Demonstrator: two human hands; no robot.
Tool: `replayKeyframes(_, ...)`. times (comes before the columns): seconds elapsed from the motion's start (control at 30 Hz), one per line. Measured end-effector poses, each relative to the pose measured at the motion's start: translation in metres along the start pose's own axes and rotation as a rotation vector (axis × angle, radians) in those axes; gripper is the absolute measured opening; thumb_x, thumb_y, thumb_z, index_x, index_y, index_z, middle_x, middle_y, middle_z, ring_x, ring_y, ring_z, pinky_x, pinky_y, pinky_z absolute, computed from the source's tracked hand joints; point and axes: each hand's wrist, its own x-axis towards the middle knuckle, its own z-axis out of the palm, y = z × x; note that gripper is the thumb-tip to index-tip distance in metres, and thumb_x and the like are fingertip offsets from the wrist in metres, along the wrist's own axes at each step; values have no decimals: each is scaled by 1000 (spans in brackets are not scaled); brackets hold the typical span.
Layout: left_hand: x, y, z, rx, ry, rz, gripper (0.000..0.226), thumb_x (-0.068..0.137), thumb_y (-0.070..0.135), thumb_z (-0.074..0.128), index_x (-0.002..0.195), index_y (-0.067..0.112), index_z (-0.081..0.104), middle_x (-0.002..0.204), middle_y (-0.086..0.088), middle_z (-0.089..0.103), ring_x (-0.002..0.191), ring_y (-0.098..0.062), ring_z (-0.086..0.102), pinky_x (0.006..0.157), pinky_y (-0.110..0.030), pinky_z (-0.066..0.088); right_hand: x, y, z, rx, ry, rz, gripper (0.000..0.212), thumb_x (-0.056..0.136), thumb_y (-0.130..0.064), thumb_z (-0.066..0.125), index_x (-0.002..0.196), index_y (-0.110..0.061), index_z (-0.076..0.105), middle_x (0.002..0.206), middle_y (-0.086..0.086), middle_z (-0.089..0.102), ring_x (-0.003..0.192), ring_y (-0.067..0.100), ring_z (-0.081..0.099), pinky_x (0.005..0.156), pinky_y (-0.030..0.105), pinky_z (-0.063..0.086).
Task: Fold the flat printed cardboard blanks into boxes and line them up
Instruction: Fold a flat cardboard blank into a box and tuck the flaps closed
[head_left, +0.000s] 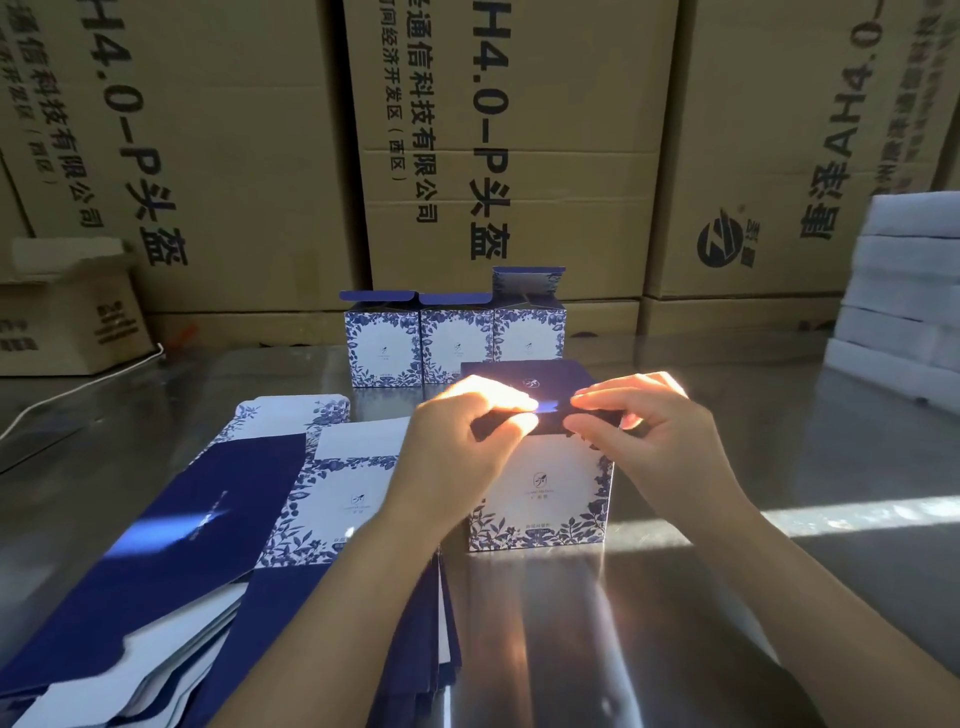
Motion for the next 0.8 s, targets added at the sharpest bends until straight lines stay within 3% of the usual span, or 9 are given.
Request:
replayKeyframes(0.17,-1,-7,-14,-77,39,-48,10,78,22,73,83,30,74,88,30,66,91,12,61,82,-8,46,0,4,-5,4,-23,-7,16,78,-14,76,85,-29,76,90,-19,71,92,-2,59,72,9,45)
replayKeyframes(0.3,-3,-10,-9,-61,123,-39,6,77,18,74,76,13,77,85,31,64,91,15,60,76,-1,42,1,4,-1,16,1,4,20,80,-11,74,79,-31,74,85,-19,70,88,-1,58,67,11,45)
replayKeyframes(0.37,-1,-13,-6,-47,135,-43,12,77,17,74,72,6,76,86,25,68,90,17,59,72,-1,41,1,3,2,-1,9,5,22,81,-12,73,77,-34,73,84,-20,70,87,-2,57,66,11,44)
replayKeyframes(0.5,2,-14,-9,-54,92,-53,11,78,19,74,75,9,77,88,27,68,90,17,59,72,-2,43,0,6,1,14,34,14,20,79,-14,75,78,-35,74,84,-21,71,89,-1,58,69,9,44)
replayKeyframes(0.57,2,-17,-14,-44,32,-64,11,80,22,72,83,13,78,96,20,71,89,7,64,76,-13,51,-1,7,-1,43,30,32,18,77,-15,77,79,-33,75,86,-22,71,86,0,61,69,9,46)
replayKeyframes(0.63,3,-19,-19,-56,-40,-93,13,83,23,69,94,22,76,104,20,69,93,-13,68,84,-34,55,-1,8,-3,47,29,31,16,75,-17,78,79,-32,75,88,-20,72,81,2,63,69,10,48)
replayKeyframes(0.67,3,-19,-21,-77,-54,-90,15,83,21,68,96,27,75,107,21,68,96,-13,67,88,-34,54,-1,8,-5,51,29,33,16,75,-17,78,79,-31,74,89,-19,72,79,3,64,69,10,48)
replayKeyframes(0.73,2,-19,-23,-91,-32,-48,18,82,19,69,91,34,74,111,23,65,99,4,62,86,-16,50,0,11,-7,78,25,52,15,76,-15,77,78,-30,73,93,-17,70,77,2,65,70,12,50)
replayKeyframes(0.8,2,-17,-23,-69,10,-54,16,78,23,72,82,38,75,113,33,58,103,9,57,82,-12,47,1,14,-10,105,12,73,18,78,-13,75,78,-31,71,93,-15,68,79,2,65,71,15,52)
